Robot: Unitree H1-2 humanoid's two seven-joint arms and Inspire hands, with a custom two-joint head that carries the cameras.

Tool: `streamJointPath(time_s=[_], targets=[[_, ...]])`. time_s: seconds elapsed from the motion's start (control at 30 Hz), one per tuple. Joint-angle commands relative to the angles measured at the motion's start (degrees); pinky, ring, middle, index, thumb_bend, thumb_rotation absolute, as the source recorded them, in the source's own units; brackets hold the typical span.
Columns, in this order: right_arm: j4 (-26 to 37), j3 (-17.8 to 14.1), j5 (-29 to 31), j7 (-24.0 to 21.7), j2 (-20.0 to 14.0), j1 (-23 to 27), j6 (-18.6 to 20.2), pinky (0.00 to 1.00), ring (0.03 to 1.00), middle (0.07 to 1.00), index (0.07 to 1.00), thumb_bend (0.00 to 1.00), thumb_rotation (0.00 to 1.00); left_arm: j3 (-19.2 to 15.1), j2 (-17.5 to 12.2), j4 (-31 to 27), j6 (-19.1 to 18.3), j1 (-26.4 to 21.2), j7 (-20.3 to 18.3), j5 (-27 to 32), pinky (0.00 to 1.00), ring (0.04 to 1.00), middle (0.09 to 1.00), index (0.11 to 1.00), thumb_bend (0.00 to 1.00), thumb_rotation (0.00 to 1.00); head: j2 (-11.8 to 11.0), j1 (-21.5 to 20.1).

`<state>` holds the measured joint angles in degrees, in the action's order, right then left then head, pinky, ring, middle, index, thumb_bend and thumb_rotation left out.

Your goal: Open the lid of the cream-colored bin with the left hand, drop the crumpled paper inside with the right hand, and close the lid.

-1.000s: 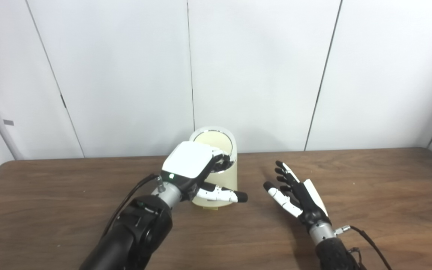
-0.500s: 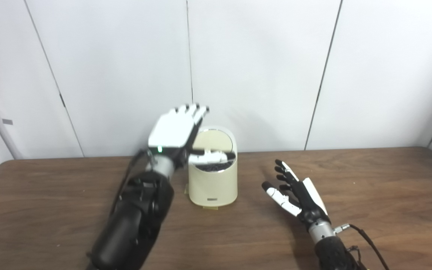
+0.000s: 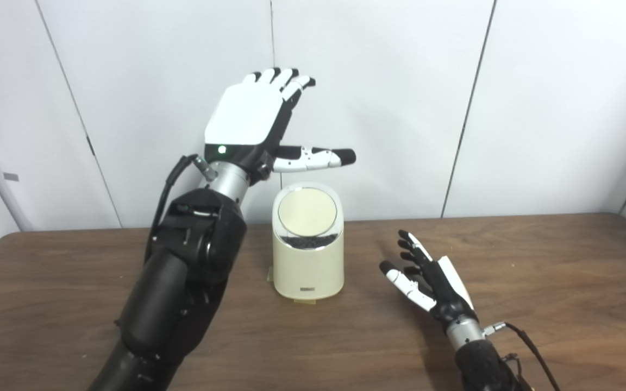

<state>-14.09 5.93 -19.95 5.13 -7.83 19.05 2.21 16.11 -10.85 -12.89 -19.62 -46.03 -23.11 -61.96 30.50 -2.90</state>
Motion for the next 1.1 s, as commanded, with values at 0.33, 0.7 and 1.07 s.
streamJointPath(time_s=[0.33, 0.7, 1.07], targets=[[-0.5, -0.4, 0.4, 1.3, 0.0, 1.5, -3.0, 0.78, 0.872, 0.906, 0.939, 0.4, 0.83, -20.1, 5.0, 8.5, 26.5, 14.0, 25.3, 36.3, 0.64, 0.732, 0.739, 0.727, 0.29, 0.77, 0.1, -0.1], [-2.1, -2.9, 1.2, 6.6, 0.0, 0.8, -12.7, 0.66, 0.756, 0.773, 0.786, 0.19, 0.73, -20.4, 5.1, 19.5, 39.4, 29.1, 27.9, 48.8, 0.67, 0.748, 0.755, 0.754, 0.22, 0.7, 0.7, -0.1], [-1.7, -3.4, 1.6, 6.9, 0.3, 1.0, -12.9, 0.63, 0.726, 0.737, 0.749, 0.24, 0.5, -18.8, 3.9, 29.5, 40.4, 29.8, 27.1, 50.7, 0.7, 0.782, 0.787, 0.78, 0.23, 0.7, 1.8, 0.1]])
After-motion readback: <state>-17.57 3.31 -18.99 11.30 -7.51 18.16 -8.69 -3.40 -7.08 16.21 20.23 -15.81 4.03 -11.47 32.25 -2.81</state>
